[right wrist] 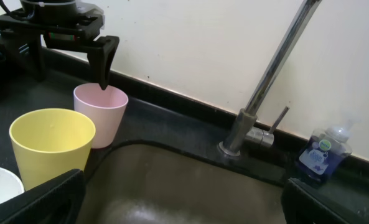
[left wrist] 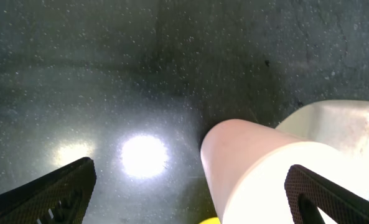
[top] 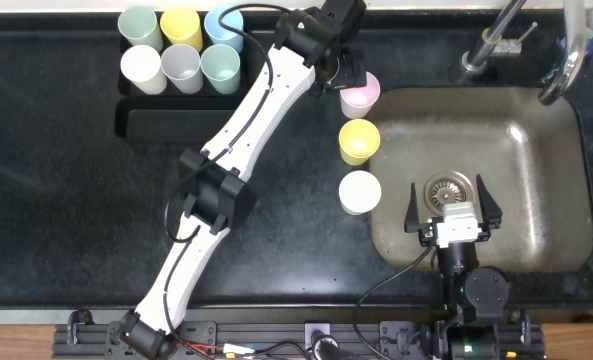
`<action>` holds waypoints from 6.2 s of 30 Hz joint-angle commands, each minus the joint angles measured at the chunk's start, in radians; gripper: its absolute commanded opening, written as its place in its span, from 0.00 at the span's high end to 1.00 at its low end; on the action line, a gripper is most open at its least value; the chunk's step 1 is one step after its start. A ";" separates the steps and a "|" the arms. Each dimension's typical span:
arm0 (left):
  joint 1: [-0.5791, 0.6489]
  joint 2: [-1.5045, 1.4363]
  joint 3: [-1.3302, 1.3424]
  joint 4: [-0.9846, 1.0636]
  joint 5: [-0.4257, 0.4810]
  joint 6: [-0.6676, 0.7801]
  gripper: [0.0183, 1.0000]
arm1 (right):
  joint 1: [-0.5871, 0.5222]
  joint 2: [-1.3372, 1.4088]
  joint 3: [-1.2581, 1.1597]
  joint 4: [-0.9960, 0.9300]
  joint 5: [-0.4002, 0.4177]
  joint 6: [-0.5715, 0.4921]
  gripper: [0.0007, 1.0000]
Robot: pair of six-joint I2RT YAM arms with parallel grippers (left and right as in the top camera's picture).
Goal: Store Cups
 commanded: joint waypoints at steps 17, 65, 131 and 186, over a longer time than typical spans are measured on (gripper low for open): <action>-0.004 0.016 -0.055 -0.019 0.035 0.021 0.01 | 0.004 -0.011 -0.013 0.004 0.008 0.004 0.00; 0.608 -0.891 -0.536 -0.349 -0.237 0.114 0.98 | 0.004 -0.011 -0.013 0.004 0.008 0.004 0.00; 0.814 -0.613 -1.115 0.330 -0.060 0.037 0.98 | 0.004 -0.011 -0.013 0.004 0.008 0.004 0.00; -0.186 -0.672 -1.031 0.486 -0.167 -0.170 0.00 | 0.004 -0.011 -0.013 0.004 0.008 0.004 0.00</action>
